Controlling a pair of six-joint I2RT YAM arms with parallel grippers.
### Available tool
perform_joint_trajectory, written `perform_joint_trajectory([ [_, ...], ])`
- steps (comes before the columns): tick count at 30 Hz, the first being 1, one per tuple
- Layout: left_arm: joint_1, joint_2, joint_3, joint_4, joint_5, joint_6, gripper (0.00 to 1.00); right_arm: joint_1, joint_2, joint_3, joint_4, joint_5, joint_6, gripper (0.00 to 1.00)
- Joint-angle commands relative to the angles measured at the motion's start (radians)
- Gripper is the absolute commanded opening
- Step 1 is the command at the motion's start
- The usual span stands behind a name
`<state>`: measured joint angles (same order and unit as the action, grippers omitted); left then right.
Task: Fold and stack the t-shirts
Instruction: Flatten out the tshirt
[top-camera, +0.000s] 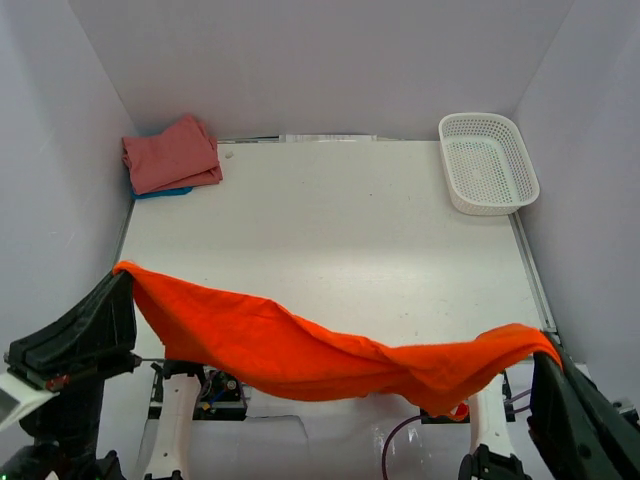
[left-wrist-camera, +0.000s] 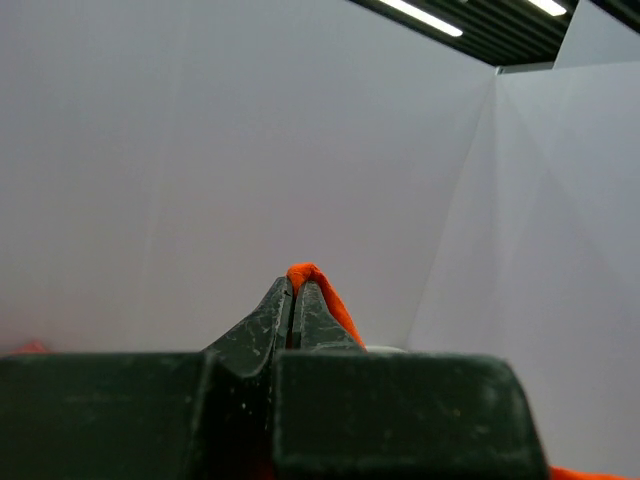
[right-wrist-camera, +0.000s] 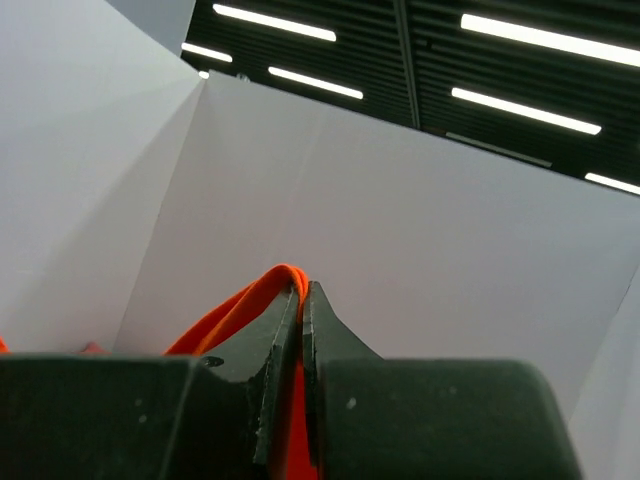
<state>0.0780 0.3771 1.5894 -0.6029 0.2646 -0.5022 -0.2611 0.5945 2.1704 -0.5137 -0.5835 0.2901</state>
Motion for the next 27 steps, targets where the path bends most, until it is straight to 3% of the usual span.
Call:
perform_joint_trajectory([
  [1,0.031,-0.03,0.03,0.038,0.039,-0.05,0.0,-0.003,-0.068,-0.038,0.138,0.089,0.038,0.08],
  [13,0.105,-0.23,-0.026,0.035,-0.152,-0.093,0.0,-0.01,-0.186,-0.093,0.23,0.247,0.026,0.08],
  [16,0.106,-0.253,-0.023,0.115,-0.195,-0.104,0.0,-0.01,-0.202,-0.109,0.305,0.307,0.029,0.08],
  [19,0.121,-0.245,-0.014,0.208,-0.237,-0.128,0.0,-0.012,-0.252,-0.216,0.482,0.395,0.04,0.08],
  [21,0.138,-0.221,0.039,0.236,-0.249,-0.127,0.0,-0.01,-0.265,-0.25,0.614,0.456,0.032,0.08],
  [27,0.175,-0.161,0.208,0.299,-0.315,-0.131,0.0,-0.012,-0.306,-0.226,0.71,0.618,-0.049,0.08],
])
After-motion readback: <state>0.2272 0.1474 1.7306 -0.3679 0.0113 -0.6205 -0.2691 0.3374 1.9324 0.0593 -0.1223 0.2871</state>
